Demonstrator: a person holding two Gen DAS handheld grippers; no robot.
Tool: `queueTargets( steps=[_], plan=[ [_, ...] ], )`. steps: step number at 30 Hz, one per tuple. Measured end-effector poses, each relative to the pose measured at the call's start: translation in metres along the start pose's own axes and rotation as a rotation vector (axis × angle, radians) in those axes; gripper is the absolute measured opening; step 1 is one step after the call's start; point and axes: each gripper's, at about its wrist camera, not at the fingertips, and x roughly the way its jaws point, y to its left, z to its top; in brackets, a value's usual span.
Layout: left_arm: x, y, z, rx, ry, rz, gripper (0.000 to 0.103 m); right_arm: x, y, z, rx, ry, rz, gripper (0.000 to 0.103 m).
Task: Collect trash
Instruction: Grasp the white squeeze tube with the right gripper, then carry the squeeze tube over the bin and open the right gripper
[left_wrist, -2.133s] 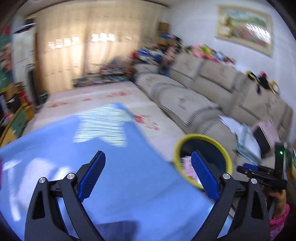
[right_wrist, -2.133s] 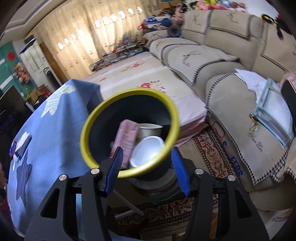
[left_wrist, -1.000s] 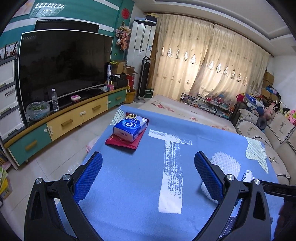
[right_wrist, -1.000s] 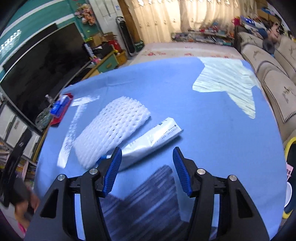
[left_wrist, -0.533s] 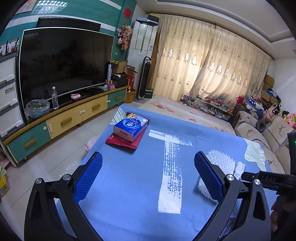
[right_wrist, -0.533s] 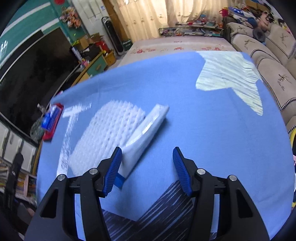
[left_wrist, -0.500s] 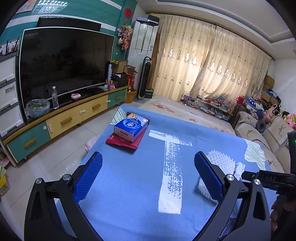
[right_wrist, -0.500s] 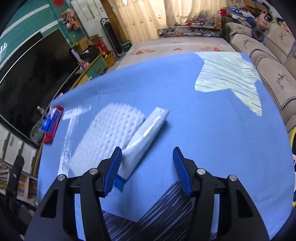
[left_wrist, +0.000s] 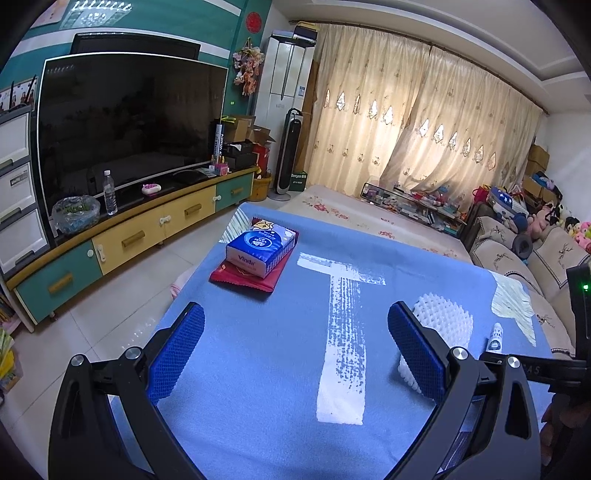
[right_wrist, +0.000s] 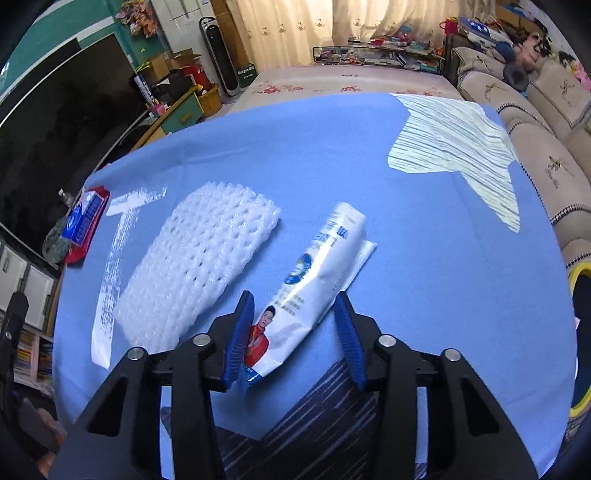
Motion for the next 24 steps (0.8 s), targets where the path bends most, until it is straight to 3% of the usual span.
queueTargets(
  steps=[3, 12, 20, 24],
  plan=[
    [0.001, -0.001, -0.001, 0.003, 0.000, 0.001, 0.098, -0.001, 0.005, -0.004, -0.044, -0.007, -0.016, 0.035],
    [0.002, -0.006, -0.001, 0.026, -0.001, -0.003, 0.098, -0.029, -0.022, -0.019, 0.002, -0.051, 0.103, 0.020],
    [0.000, -0.006, -0.001, 0.033, -0.008, -0.010, 0.098, -0.072, -0.040, -0.029, 0.015, -0.133, 0.180, 0.020],
    [-0.003, -0.008, -0.001, 0.038, -0.016, -0.025, 0.098, -0.099, -0.050, -0.039, -0.006, -0.185, 0.180, 0.020]
  ],
)
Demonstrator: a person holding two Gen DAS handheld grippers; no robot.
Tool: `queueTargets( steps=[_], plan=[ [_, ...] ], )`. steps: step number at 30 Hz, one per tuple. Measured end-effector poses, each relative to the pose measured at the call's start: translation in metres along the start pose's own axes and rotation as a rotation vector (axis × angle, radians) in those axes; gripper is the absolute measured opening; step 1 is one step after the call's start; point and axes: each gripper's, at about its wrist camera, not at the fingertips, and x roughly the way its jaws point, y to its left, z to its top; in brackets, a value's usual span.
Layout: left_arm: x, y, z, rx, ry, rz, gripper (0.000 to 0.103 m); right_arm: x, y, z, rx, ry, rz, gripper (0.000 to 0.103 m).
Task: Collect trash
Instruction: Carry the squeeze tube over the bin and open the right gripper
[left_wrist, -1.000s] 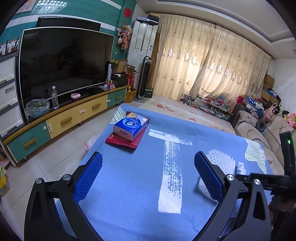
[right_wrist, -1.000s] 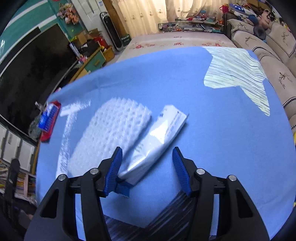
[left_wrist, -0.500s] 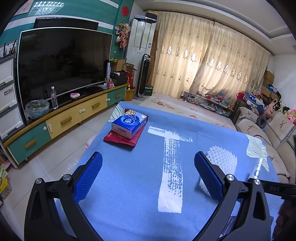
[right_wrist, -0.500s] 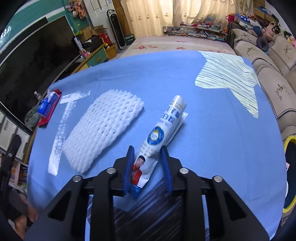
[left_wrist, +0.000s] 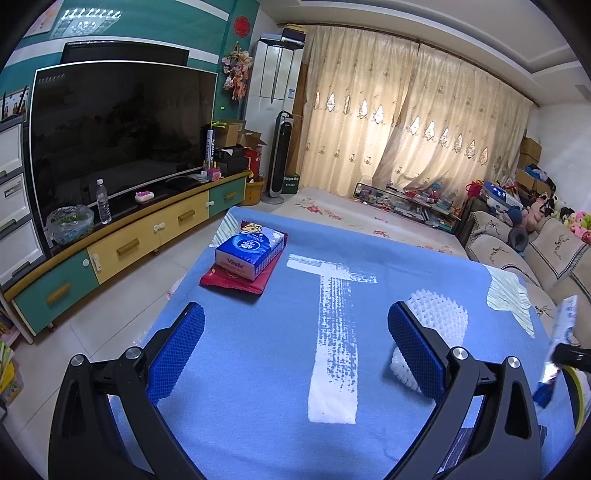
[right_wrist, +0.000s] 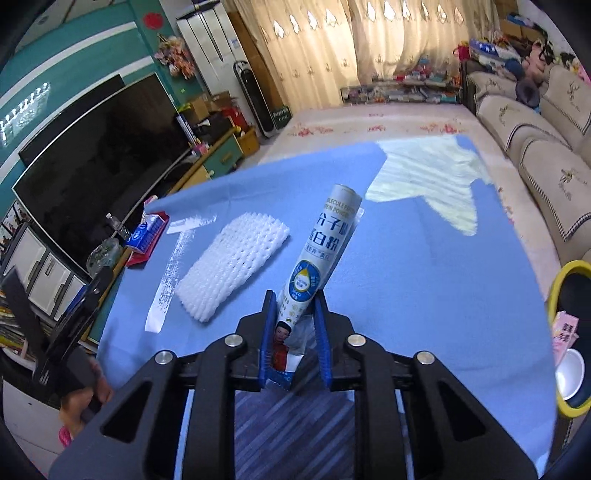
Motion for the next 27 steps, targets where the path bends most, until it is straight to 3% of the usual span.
queueTargets(
  steps=[7, 14, 20, 27],
  plan=[
    [-0.006, -0.006, 0.000, 0.026, -0.022, -0.043, 0.098, -0.057, -0.054, -0.011, 0.057, -0.098, -0.068, 0.020],
    [-0.010, -0.017, -0.001, 0.067, -0.028, -0.075, 0.098, -0.096, -0.167, -0.028, 0.221, -0.153, -0.296, 0.020],
    [-0.011, -0.027, -0.003, 0.112, -0.031, -0.085, 0.098, -0.095, -0.255, -0.051, 0.339, -0.104, -0.448, 0.020],
    [-0.011, -0.038, -0.007, 0.168, -0.026, -0.104, 0.098, -0.082, -0.303, -0.073, 0.389, -0.042, -0.515, 0.024]
  ],
)
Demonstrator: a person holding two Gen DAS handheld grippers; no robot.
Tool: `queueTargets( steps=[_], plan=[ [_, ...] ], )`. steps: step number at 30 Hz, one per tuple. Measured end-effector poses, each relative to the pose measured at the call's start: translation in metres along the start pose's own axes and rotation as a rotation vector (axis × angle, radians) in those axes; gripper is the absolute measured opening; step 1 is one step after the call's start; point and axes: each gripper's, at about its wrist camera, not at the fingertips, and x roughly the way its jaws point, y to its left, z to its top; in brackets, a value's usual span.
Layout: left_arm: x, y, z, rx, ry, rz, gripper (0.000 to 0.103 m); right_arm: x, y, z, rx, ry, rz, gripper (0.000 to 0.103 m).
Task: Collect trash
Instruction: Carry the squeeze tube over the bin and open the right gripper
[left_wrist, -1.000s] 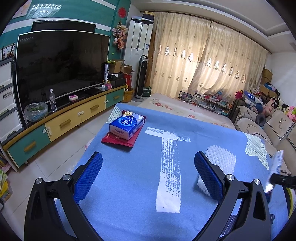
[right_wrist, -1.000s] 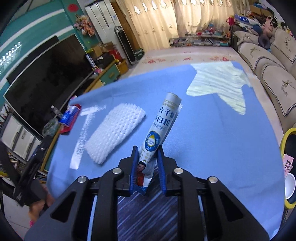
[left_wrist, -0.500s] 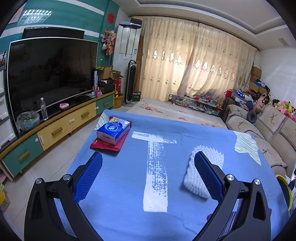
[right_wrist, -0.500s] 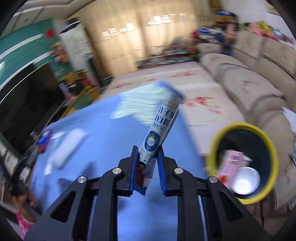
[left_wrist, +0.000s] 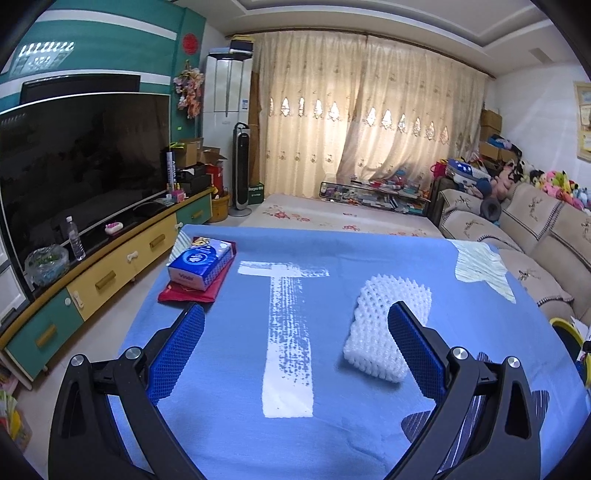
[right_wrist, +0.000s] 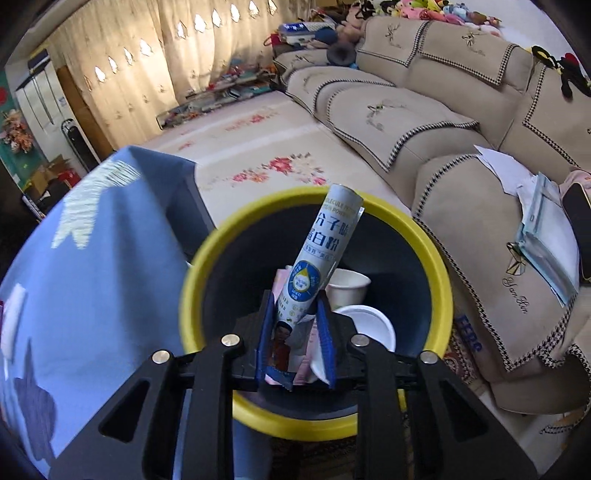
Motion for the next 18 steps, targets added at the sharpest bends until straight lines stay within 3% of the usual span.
queueTargets(
  steps=[4, 13, 18],
  plan=[
    [0.000, -0.004, -0.001, 0.019, -0.001, -0.011, 0.098, -0.003, -0.011, -0.001, 0.018, -0.018, -0.041, 0.042],
    [0.003, -0.017, -0.002, 0.031, 0.041, -0.097, 0.098, -0.022, -0.013, -0.012, 0.017, -0.053, -0.002, 0.050],
    [0.020, -0.044, 0.005, 0.115, 0.149, -0.180, 0.098, -0.032, 0.002, -0.015, -0.012, -0.060, 0.049, 0.051]
  ],
)
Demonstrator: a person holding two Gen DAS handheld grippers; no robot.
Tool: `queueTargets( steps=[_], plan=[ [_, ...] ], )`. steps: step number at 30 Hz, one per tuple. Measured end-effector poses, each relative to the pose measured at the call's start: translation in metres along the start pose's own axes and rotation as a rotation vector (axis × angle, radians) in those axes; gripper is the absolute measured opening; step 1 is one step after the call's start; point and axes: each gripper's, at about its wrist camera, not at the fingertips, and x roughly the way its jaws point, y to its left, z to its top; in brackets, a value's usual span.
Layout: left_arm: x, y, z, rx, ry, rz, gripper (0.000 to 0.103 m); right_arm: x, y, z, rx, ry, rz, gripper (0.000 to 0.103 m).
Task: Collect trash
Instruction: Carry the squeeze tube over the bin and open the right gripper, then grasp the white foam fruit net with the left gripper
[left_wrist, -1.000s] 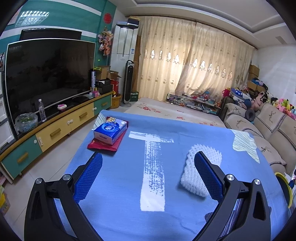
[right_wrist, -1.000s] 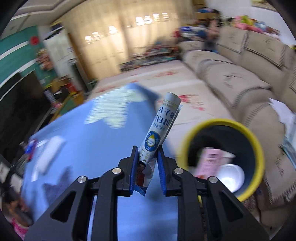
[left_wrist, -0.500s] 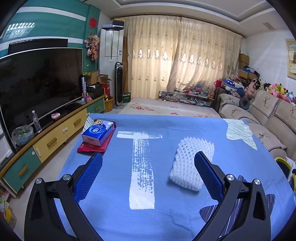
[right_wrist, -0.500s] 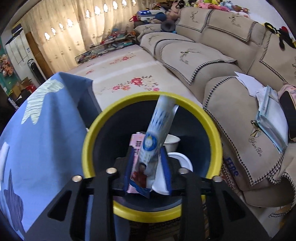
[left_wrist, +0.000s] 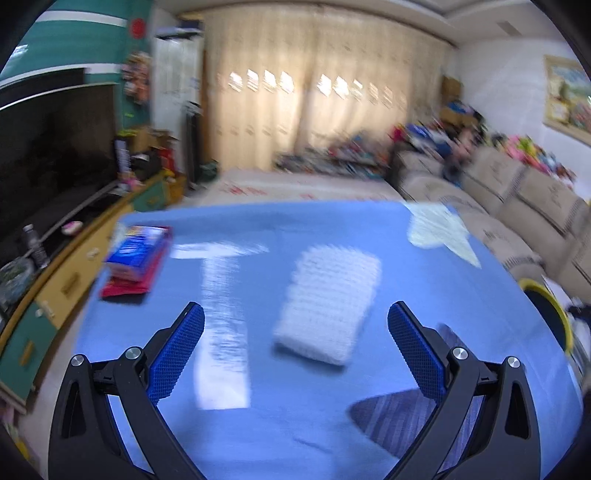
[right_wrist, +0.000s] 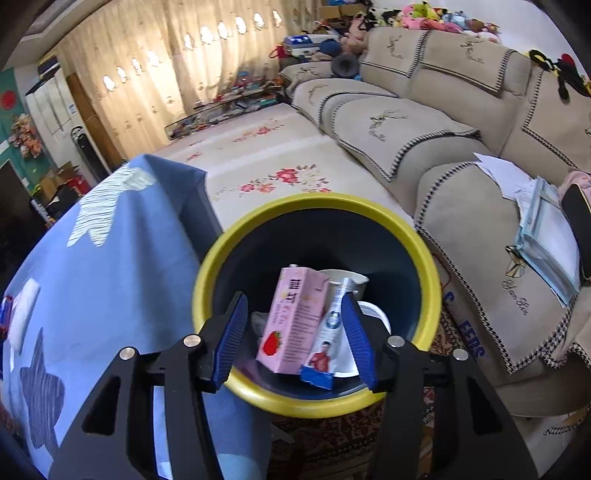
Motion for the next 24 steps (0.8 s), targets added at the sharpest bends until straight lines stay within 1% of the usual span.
queueTargets(
  steps=[1, 5, 7, 10, 12, 16, 19, 24],
  plan=[
    [0.006, -0.006, 0.005, 0.024, 0.022, -0.010, 0.098, -0.001, 0.002, 0.000, -0.007, -0.001, 0.007, 0.051],
    [0.027, -0.019, 0.026, 0.098, 0.066, -0.033, 0.098, -0.004, 0.008, -0.002, -0.025, -0.003, 0.029, 0.051],
    [0.038, -0.022, 0.033, 0.118, 0.085, -0.042, 0.098, -0.004, 0.009, -0.003, -0.031, 0.004, 0.036, 0.051],
    [0.062, -0.028, 0.043, 0.145, 0.140, -0.067, 0.098, -0.004, 0.012, -0.006, -0.035, 0.010, 0.045, 0.052],
    [0.079, -0.030, 0.045, 0.148, 0.184, -0.093, 0.098, -0.003, 0.013, -0.006, -0.036, 0.014, 0.051, 0.052],
    [0.108, -0.032, 0.042, 0.162, 0.254, -0.101, 0.098, -0.002, 0.014, -0.006, -0.036, 0.017, 0.063, 0.052],
    [0.121, -0.032, 0.040, 0.169, 0.281, -0.087, 0.098, 0.000, 0.014, -0.006, -0.037, 0.023, 0.071, 0.052],
    [0.134, -0.031, 0.040, 0.158, 0.309, -0.096, 0.097, 0.003, 0.013, -0.008, -0.034, 0.030, 0.080, 0.052]
  ],
)
